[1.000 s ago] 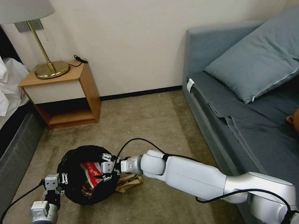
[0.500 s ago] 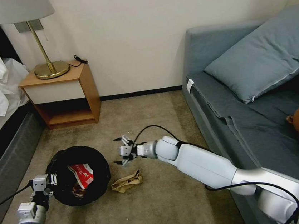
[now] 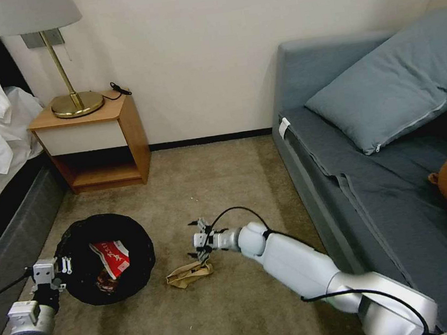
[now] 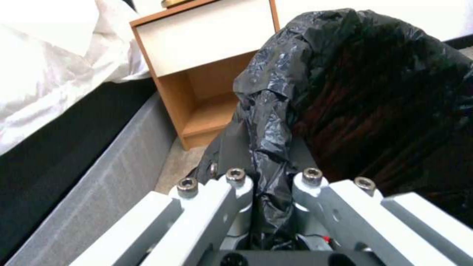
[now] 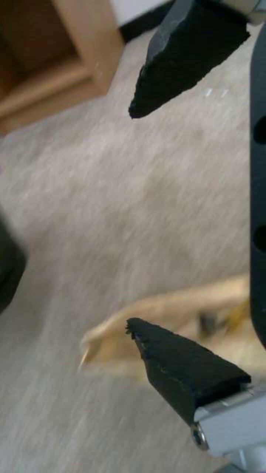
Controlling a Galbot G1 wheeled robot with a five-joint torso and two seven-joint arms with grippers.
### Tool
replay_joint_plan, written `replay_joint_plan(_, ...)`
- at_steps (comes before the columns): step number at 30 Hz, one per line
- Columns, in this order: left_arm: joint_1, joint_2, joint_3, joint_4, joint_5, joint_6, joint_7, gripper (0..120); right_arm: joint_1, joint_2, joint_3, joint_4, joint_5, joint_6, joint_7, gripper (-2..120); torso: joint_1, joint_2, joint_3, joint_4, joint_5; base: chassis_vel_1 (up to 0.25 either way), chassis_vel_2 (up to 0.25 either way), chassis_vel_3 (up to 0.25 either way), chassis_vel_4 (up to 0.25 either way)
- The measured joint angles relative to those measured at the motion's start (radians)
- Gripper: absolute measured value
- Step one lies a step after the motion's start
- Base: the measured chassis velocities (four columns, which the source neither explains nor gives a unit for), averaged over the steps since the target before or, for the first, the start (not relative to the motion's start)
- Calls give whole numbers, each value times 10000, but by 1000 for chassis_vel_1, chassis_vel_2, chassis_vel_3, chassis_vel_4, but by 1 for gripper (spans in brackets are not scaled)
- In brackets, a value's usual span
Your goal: Pick up the trash bin, then pick up the garbage on the floor and place it into the trash bin.
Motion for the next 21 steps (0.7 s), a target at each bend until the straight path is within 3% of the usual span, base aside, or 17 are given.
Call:
replay_joint_plan(11,53,-28,-32,150,-52,-72,25,4,-581,338,-167,-225,-307,-50,30,100,0,0,0,0,-2,0,0,0,0)
replay_joint_plan(21,191,-43,-74,8,-90,-99,41,4,-595,1173,399,-1687,-989,349,500,100,0,0,0,0,0,0,0,0,0)
